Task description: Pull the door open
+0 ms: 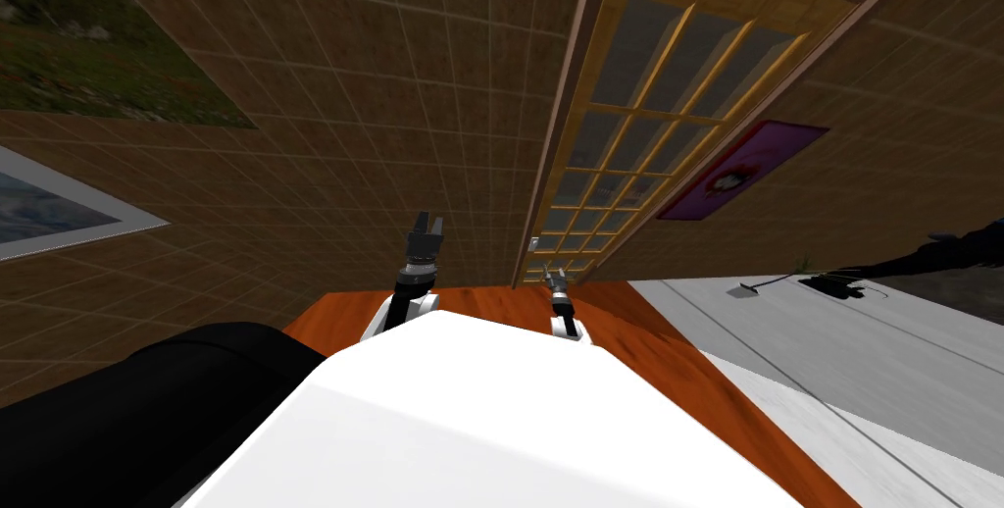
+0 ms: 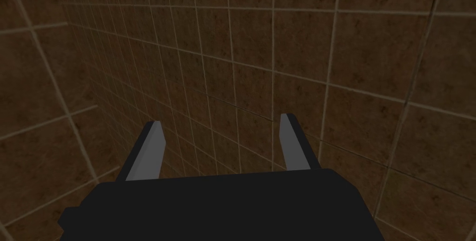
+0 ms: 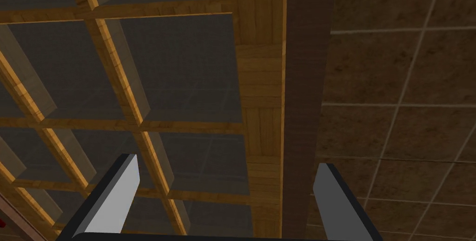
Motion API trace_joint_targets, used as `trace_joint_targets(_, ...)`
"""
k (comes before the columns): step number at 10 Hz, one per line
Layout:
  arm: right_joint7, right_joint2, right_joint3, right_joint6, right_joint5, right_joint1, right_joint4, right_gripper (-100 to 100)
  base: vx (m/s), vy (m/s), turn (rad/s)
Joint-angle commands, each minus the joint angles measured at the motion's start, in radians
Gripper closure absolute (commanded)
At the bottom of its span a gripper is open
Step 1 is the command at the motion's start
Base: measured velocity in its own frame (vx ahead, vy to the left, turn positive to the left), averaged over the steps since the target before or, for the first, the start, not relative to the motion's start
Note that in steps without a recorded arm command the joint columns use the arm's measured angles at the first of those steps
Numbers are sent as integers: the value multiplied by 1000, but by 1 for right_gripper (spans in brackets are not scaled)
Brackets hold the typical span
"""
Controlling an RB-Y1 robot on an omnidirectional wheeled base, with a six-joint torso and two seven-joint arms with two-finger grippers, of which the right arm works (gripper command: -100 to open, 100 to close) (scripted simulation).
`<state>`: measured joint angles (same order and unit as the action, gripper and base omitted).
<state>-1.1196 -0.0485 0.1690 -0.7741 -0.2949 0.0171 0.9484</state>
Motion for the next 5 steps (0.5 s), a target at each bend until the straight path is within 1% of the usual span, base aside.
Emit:
trace_joint_targets(1, -39, 11, 4, -12, -11, 19, -48, -100, 87, -57, 70)
trace_joint_targets(5, -108, 27, 12, -37, -34, 57, -148, -100, 78, -61, 59)
